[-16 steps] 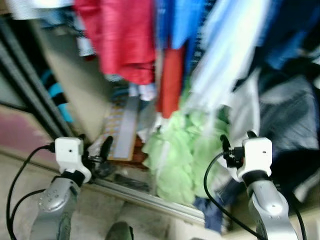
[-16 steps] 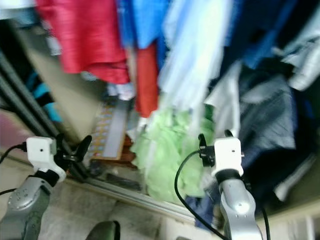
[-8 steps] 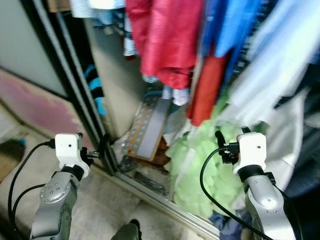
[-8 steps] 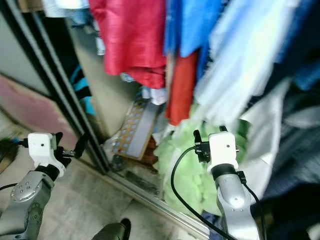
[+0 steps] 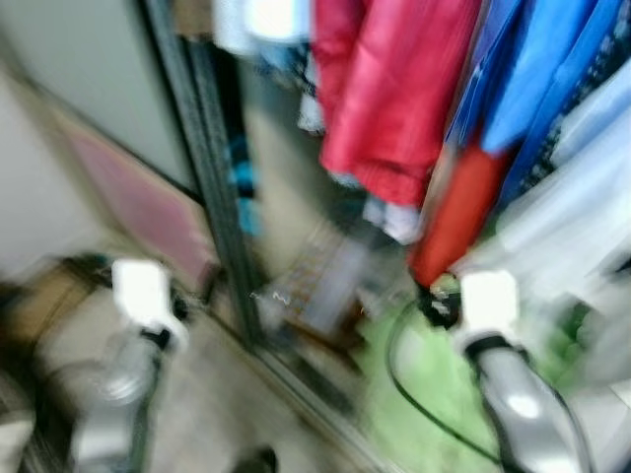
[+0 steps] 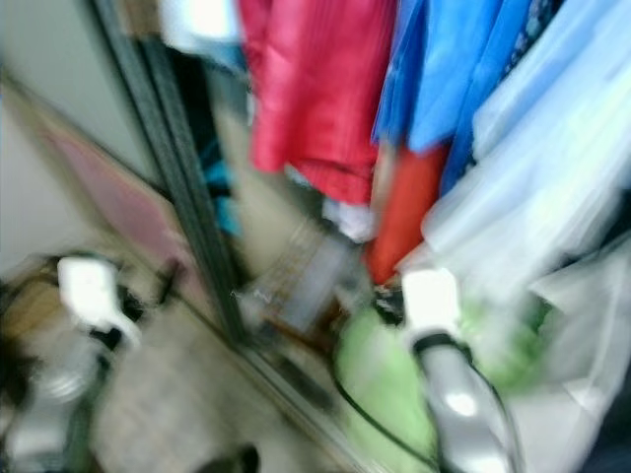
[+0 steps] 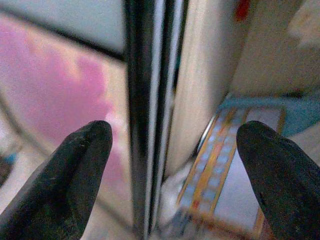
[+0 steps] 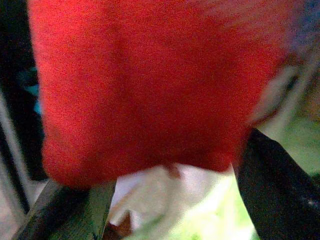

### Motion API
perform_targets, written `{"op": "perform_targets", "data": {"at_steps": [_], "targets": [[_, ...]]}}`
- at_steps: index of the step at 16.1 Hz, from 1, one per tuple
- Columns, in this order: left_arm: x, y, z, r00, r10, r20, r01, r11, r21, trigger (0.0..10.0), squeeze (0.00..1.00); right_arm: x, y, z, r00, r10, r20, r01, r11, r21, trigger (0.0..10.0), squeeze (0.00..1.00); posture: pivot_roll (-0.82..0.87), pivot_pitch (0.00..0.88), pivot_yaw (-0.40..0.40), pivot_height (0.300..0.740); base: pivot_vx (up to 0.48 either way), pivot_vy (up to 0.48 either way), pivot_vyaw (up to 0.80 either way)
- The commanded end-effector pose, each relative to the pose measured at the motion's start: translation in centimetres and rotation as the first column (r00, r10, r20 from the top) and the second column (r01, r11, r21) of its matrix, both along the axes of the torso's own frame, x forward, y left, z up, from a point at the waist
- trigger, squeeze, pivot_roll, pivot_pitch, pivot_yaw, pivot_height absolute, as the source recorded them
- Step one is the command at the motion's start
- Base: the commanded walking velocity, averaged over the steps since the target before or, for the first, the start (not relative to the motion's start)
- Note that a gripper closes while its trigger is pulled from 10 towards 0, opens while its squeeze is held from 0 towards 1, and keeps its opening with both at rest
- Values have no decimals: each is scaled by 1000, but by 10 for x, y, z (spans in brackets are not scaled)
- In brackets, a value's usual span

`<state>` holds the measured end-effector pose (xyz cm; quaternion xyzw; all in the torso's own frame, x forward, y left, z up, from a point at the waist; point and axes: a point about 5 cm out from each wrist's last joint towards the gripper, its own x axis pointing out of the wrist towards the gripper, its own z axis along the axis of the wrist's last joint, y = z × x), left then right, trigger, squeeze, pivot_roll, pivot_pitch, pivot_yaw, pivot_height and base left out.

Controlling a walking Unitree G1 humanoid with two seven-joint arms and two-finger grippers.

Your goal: Clean up the room

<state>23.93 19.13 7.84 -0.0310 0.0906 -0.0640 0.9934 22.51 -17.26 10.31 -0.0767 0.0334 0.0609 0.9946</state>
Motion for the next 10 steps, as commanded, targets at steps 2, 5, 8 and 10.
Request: {"op": "perform_targets", "data": {"at_steps": [2, 5, 8, 10], "targets": [[1, 3, 0, 1000, -9, -15, 9, 1000, 29, 10000, 0, -3, 12, 0, 998, 67, -12, -66, 996, 52, 10000, 0, -34, 0, -25, 740, 0, 0, 800], [-1, 0, 0, 1000, -9, -6, 9, 1000, 5, 10000, 0, -8, 17, 0, 993, 120, -15, -119, 991, 66, 10000, 0, -36, 0, -23, 740, 0, 0, 800], [-1, -3, 1, 1000, -16, -10, 16, 1000, -16, 10000, 0, -21, 23, -7, 967, 243, -81, -234, 966, 109, 10000, 0, -34, 0, -25, 740, 0, 0, 800], [0, -3, 1, 1000, -21, -14, 21, 1000, -14, 10000, 0, -24, 17, -11, 961, 254, -107, -242, 963, 115, 10000, 0, -42, 2, -25, 740, 0, 0, 800]]}}
